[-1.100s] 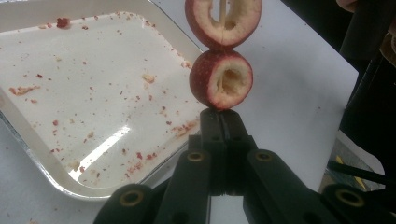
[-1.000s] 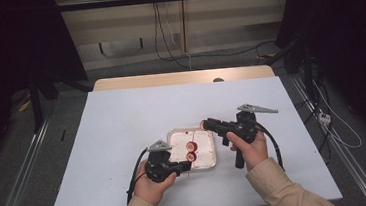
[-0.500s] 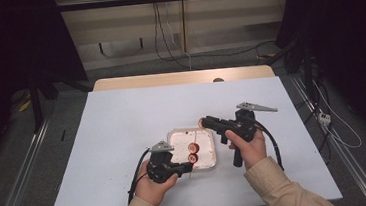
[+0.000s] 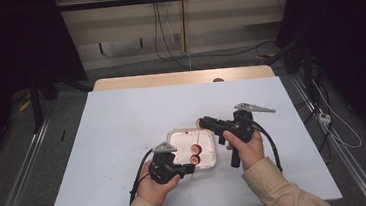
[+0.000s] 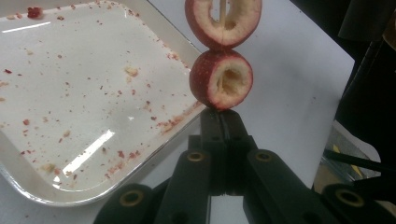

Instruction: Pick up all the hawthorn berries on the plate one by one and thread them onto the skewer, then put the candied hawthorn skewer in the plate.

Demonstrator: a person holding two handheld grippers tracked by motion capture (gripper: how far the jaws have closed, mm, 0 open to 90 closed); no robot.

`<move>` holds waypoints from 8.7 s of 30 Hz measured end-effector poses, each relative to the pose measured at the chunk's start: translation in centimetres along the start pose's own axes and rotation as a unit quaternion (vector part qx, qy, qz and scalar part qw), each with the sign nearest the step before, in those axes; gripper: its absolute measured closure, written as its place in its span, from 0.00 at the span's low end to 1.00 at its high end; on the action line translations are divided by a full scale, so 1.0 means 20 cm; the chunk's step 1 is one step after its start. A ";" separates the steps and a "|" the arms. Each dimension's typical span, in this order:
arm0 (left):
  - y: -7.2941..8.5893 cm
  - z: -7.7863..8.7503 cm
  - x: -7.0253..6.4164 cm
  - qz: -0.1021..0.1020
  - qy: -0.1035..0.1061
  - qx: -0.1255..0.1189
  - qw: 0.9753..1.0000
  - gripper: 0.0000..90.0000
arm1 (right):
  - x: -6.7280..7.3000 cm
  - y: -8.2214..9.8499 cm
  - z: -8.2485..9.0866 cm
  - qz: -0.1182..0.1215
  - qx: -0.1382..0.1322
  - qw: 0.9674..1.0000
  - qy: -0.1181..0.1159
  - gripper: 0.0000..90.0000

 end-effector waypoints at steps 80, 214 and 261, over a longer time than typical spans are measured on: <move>0.00 0.00 0.03 0.031 0.004 -0.003 1.000 1.00 | 0.05 0.08 -0.06 0.036 0.015 0.999 -0.007 0.81; -0.08 0.09 0.12 0.038 -0.034 -0.041 0.998 1.00 | -0.04 0.18 0.05 0.087 0.038 0.995 0.012 0.24; -0.11 -0.03 0.26 0.059 -0.086 0.011 0.994 1.00 | -0.21 0.28 0.24 0.131 0.024 0.990 0.048 0.17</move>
Point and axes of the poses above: each handheld gripper's, and its own axes: z roughly backward along the jaws, y roughly out of its underside, x roughly to its left, the point moved 7 cm from there along -z, roughly forward along the jaws, and after that the axes turned 3 degrees about -y, right-handed, at the moved point
